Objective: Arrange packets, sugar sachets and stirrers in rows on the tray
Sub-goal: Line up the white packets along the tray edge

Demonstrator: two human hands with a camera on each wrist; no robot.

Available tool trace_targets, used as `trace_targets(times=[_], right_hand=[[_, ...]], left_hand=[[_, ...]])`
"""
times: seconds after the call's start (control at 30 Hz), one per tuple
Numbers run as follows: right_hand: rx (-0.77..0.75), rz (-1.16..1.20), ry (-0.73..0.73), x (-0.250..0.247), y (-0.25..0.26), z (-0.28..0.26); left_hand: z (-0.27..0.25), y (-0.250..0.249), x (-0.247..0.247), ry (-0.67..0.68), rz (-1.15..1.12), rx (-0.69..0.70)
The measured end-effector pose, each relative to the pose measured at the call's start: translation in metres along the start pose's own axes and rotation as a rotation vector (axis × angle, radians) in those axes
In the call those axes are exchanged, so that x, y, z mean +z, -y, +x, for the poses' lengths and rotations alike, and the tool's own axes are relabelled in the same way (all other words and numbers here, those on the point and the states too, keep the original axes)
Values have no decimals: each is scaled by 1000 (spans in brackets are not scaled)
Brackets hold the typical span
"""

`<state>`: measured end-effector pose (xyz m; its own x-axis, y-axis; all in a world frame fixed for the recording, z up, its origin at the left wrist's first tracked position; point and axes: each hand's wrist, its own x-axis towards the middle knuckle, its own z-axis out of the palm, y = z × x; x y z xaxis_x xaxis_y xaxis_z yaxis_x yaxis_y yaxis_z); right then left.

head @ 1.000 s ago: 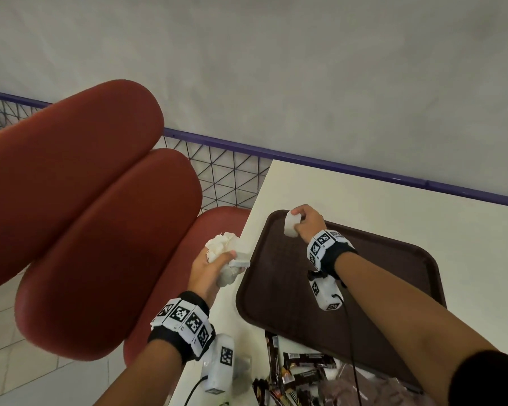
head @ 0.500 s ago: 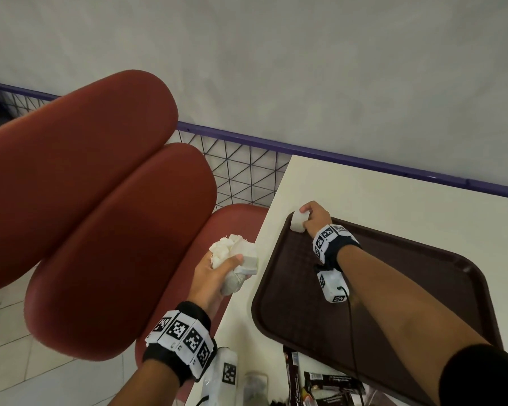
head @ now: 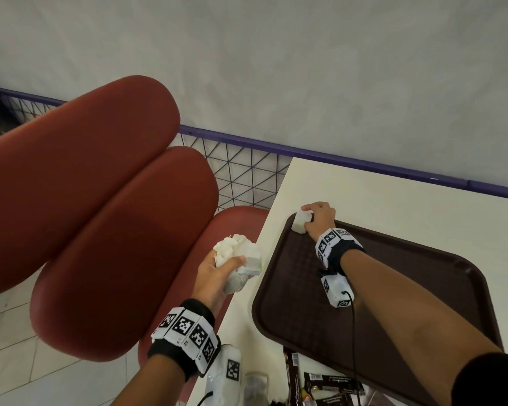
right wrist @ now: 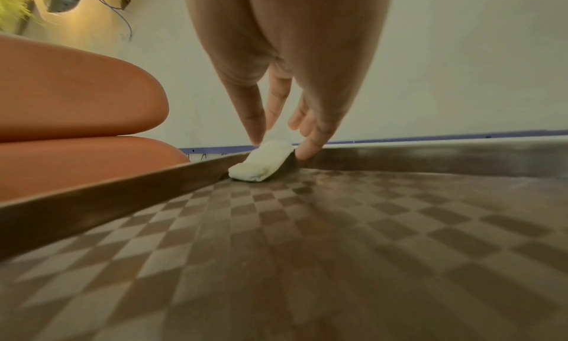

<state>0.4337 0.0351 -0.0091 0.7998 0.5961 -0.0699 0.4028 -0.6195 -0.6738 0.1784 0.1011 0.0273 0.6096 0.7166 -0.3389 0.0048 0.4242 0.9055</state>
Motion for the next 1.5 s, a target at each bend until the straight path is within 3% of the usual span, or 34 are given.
trace_targets(times=[0.1,0.2,0.33,0.53,0.93,1.23,1.5], right_hand=[[-80,2,20,-6,6,-13],[-156,170,93,-10,19,-35],[-160,442,307,-17,41,-74],[-124,462,493,-16,53,-111],[-24,702,261,-36,51,-123],[85,453,-5,-44,10,-93],[177,373,-74,-29,3,-48]], left_hand=[[0,0,3,-5,7,1],[-1,0,6,-20,22,-7],[-6,-1,13,-29,8,6],[-16,-2,20,-3,-39,2],[-22,-5,17,41,-121,-17],[-13,-7,5,-7,-62,-53],[5,-8,9,5,-81,-55]])
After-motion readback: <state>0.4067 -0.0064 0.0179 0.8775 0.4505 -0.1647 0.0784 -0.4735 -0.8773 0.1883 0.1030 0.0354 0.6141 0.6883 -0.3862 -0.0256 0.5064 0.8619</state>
